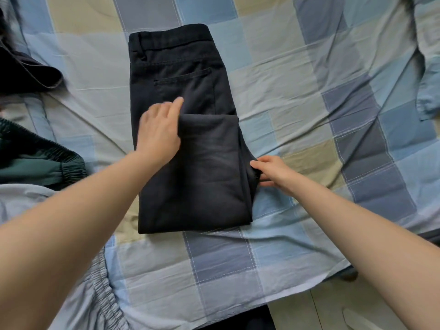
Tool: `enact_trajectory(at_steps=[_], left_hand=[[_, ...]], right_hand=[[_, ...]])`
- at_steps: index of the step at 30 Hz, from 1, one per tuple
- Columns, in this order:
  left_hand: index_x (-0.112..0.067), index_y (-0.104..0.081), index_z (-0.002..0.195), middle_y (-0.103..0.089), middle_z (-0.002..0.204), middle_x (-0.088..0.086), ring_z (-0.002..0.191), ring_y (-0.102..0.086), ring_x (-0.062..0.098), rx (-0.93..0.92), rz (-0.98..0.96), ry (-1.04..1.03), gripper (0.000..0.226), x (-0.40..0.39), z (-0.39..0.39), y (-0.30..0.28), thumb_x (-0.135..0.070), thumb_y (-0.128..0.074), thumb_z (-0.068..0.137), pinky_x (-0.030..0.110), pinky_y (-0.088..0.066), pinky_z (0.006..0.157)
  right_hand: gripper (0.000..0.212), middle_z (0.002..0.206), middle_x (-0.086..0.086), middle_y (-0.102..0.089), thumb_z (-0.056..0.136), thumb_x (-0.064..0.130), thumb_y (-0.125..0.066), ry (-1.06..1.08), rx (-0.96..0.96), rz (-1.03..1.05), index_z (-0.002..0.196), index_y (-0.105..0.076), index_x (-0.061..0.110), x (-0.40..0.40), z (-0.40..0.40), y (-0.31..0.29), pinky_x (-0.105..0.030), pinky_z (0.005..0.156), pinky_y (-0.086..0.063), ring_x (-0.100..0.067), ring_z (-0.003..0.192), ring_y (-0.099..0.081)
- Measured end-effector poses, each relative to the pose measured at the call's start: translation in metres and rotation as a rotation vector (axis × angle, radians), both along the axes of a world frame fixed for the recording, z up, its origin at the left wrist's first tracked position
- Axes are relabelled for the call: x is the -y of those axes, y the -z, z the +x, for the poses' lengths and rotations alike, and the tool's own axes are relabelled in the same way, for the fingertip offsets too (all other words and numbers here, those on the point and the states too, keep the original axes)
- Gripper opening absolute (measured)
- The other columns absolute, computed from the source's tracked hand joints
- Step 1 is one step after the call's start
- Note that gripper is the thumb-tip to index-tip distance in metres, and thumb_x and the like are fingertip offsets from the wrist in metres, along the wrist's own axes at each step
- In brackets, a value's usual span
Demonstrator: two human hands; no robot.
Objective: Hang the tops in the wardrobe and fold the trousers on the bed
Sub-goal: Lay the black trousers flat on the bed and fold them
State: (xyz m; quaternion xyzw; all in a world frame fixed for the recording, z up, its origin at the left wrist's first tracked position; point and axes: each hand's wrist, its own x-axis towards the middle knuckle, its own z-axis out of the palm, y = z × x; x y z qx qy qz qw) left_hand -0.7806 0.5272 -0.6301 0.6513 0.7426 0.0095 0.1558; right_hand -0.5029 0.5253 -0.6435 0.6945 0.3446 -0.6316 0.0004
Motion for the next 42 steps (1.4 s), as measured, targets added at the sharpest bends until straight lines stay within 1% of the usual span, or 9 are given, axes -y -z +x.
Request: enact_trajectory(at_steps=[3,6,11,16,22,28,33,37,42], left_hand=[[-0.021,-0.008,0.155,-0.029,0.157,0.008,0.148,-0.015,0.029,0.021,-0.293,0.114,0.082,-0.029,0.009,0.007,-0.035,-0.060,0.093,0.058,-0.004,0.118],[-0.021,-0.031,0.148,-0.050,0.138,0.007,0.133,-0.042,0.032,0.009,-0.419,0.067,0.072,-0.046,0.013,0.006,-0.043,-0.065,0.089,0.065,-0.003,0.113],[-0.018,-0.068,0.095,-0.058,0.086,-0.004,0.087,-0.062,0.025,0.153,0.151,0.274,0.014,0.010,0.022,-0.037,-0.020,-0.069,0.082,0.052,-0.031,0.099],[-0.018,-0.072,0.086,-0.059,0.073,-0.005,0.068,-0.057,0.018,0.289,0.310,0.454,0.017,0.101,0.010,-0.089,-0.010,-0.062,0.075,0.046,-0.034,0.087],[-0.021,-0.073,0.087,-0.059,0.076,-0.010,0.074,-0.049,0.005,0.411,0.145,0.348,0.020,0.123,-0.022,-0.113,-0.027,-0.055,0.084,0.039,-0.031,0.079],[-0.023,-0.071,0.101,-0.051,0.089,-0.013,0.087,-0.058,0.016,0.330,0.156,0.119,0.017,0.042,-0.019,-0.060,-0.027,-0.068,0.085,0.040,-0.032,0.083],[-0.025,-0.059,0.123,-0.056,0.111,-0.001,0.109,-0.053,0.024,0.159,-0.108,-0.037,0.033,-0.016,-0.016,0.013,-0.035,-0.063,0.092,0.044,-0.027,0.094],[-0.024,-0.048,0.133,-0.051,0.129,0.002,0.118,-0.044,0.028,-0.013,-0.030,0.092,0.049,-0.011,-0.026,0.031,-0.040,-0.062,0.090,0.049,-0.029,0.094],[-0.015,-0.044,0.143,-0.047,0.146,0.006,0.137,-0.040,0.029,-0.115,0.237,0.350,0.072,0.038,-0.078,0.022,0.007,-0.061,0.077,0.048,-0.027,0.104]], right_hand=[[0.023,0.101,-0.004,-0.065,0.095,0.027,-0.055,-0.080,0.025,0.041,0.112,-0.063,0.014,0.003,0.005,0.000,-0.038,0.094,-0.051,-0.017,0.091,-0.060],[0.022,0.101,-0.007,-0.067,0.097,0.027,-0.049,-0.066,0.011,0.066,0.103,-0.065,0.014,0.005,0.009,0.000,-0.037,0.090,-0.051,-0.019,0.093,-0.062],[0.013,0.086,-0.005,-0.060,0.094,0.022,-0.057,-0.088,0.017,0.141,0.100,-0.057,0.011,0.007,0.009,-0.004,-0.035,0.079,-0.053,-0.015,0.073,-0.061],[0.006,0.067,-0.006,-0.056,0.088,0.007,-0.062,-0.282,0.037,0.342,0.090,-0.057,0.008,0.010,-0.014,-0.011,-0.033,0.062,-0.049,-0.020,0.062,-0.054],[0.026,0.081,0.000,-0.061,0.100,0.022,-0.046,-0.348,-0.116,0.029,0.103,-0.066,0.006,0.007,-0.047,-0.011,-0.016,0.059,-0.044,-0.004,0.068,-0.053],[0.064,0.057,0.004,-0.050,0.100,0.052,-0.023,-0.175,-0.125,-0.169,0.052,-0.053,0.023,-0.010,-0.046,0.002,-0.029,0.063,-0.033,-0.013,0.061,-0.042],[0.079,0.093,-0.011,-0.062,0.098,0.060,-0.011,-0.132,-0.206,-0.283,0.102,-0.068,0.006,-0.014,-0.035,0.018,-0.033,0.076,-0.041,-0.018,0.074,-0.048],[0.022,0.109,-0.010,-0.060,0.097,0.024,-0.047,-0.806,0.309,0.448,0.107,-0.062,0.012,-0.016,-0.018,0.009,-0.038,0.082,-0.046,-0.028,0.093,-0.058],[0.067,0.133,-0.022,-0.054,0.079,-0.013,-0.033,-1.407,0.450,1.354,0.138,-0.052,0.012,-0.015,-0.005,0.004,-0.045,0.094,-0.048,-0.038,0.122,-0.054]])
